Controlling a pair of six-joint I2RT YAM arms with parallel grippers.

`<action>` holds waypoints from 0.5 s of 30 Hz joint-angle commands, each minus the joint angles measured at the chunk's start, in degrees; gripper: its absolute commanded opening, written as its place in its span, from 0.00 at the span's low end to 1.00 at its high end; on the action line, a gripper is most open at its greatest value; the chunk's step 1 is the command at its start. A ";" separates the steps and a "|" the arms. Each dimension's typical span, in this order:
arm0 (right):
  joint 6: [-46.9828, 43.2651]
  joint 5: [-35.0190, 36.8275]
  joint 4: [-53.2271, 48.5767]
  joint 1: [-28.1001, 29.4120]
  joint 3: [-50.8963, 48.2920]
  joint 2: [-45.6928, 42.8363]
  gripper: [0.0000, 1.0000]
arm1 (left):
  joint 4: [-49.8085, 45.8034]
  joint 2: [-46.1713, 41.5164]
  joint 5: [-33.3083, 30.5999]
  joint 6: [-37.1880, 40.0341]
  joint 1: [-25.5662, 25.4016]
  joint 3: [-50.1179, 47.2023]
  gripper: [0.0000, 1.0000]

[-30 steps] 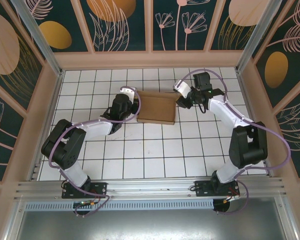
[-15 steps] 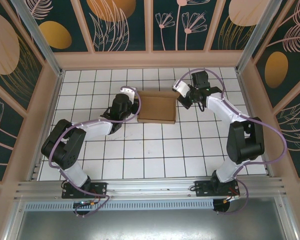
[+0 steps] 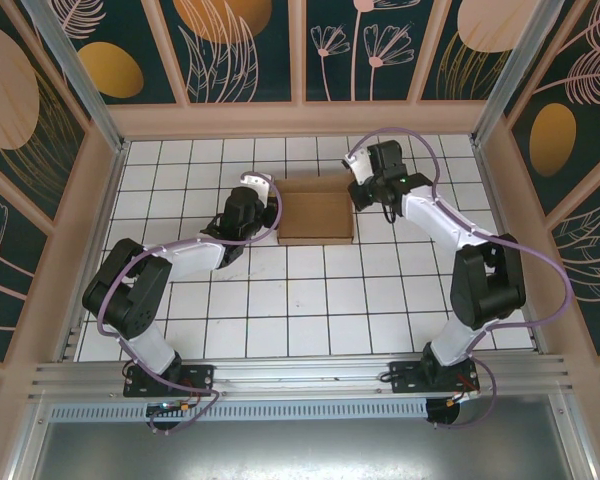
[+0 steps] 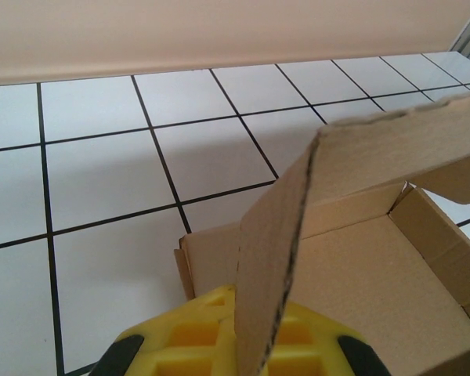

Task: Fold the paper box

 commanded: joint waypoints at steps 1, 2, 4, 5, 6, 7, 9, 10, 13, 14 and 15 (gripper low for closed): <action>11.43 2.32 -1.39 2.55 2.59 0.54 0.00 | -1.82 -0.52 1.42 -1.03 -0.38 1.33 0.00; 13.44 3.92 -2.16 3.33 3.22 1.09 0.00 | -1.68 -0.38 1.50 -1.15 -0.43 1.31 0.00; 16.14 5.82 -3.35 4.54 4.12 1.88 0.00 | -1.41 -0.08 1.26 -1.55 -0.46 1.18 0.00; 18.07 7.03 -3.56 4.99 4.37 2.08 0.00 | -1.41 0.03 1.08 -1.64 -0.44 1.18 0.00; 19.58 7.62 -3.57 5.48 4.47 2.23 0.00 | -1.40 0.17 0.99 -1.83 -0.46 1.07 0.00; 21.15 8.24 -3.29 6.01 4.39 2.19 0.00 | -1.46 0.21 0.90 -1.96 -0.46 1.10 0.00; 24.73 9.33 -2.37 6.88 4.11 2.03 0.00 | -1.34 0.46 0.91 -2.15 -0.55 1.13 0.00; 26.03 9.67 -1.85 7.19 3.89 1.92 0.00 | -1.37 0.48 1.02 -2.21 -0.53 1.26 0.00; 30.73 12.31 -0.01 8.30 3.11 1.62 0.00 | -1.31 0.64 0.98 -2.19 -0.81 1.74 0.00; 32.46 13.23 0.70 8.66 2.74 1.56 0.00 | -1.45 0.68 0.94 -2.19 -0.89 1.96 0.00; 34.53 14.11 1.32 8.93 2.39 1.59 0.00 | -1.50 0.72 0.97 -2.16 -1.07 2.10 0.00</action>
